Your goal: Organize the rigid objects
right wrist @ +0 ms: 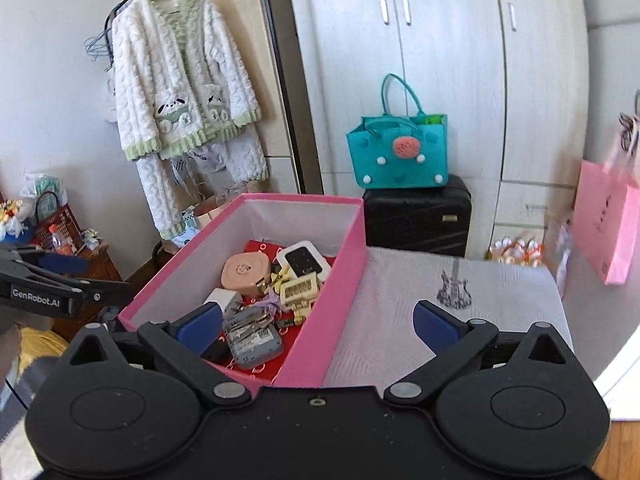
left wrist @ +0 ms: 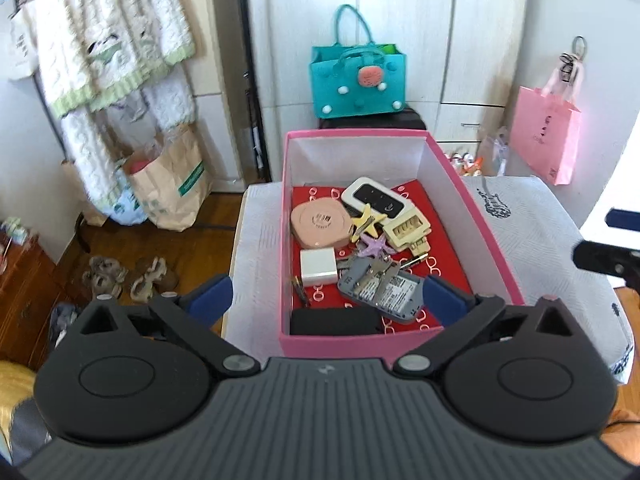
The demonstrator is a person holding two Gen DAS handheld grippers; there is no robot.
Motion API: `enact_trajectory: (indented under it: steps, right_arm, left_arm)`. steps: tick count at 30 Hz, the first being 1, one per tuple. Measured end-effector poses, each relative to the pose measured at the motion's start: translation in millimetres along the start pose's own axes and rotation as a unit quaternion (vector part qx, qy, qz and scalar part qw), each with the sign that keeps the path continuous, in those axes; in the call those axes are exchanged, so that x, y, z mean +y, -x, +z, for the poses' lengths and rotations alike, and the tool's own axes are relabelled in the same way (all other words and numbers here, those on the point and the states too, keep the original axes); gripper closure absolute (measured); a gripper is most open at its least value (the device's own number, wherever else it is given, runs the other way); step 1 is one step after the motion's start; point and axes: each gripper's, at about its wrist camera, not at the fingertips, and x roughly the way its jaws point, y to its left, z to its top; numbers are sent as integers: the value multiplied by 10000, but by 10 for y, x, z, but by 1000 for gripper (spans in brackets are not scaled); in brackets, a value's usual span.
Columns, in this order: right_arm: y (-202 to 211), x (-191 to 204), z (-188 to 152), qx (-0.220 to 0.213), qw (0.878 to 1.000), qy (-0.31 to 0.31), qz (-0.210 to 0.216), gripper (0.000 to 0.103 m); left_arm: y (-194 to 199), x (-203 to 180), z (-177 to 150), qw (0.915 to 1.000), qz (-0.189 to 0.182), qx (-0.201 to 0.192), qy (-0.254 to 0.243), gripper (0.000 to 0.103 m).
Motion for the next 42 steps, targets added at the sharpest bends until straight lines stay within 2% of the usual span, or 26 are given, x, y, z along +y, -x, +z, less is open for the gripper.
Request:
enact_trajectory:
  steps: [4,10,18,24,42]
  right_arm:
    - [113,-58,-86,76,9998,-136,-151,0]
    - [241,-47,-235,-103,9975,-152,-688,0]
    - [335,-148,-347,-61,9977,-425,-522,0]
    - [364,-151,-396,-42,9978,-426,-507,0]
    - [378,-198,-529,-76,9969,-439,-647,0]
  left_arm:
    - [22,-106,-68,9996,174,153,178,0]
    - [138,-307,-276,9994,67,-52,337,0]
    - [256,-533,-388,9991,52,-224,345,0]
    - [261,-616,-419,9992,-31,-168,374,0]
    - [253,-771,-529,9993,80,-183,326,0]
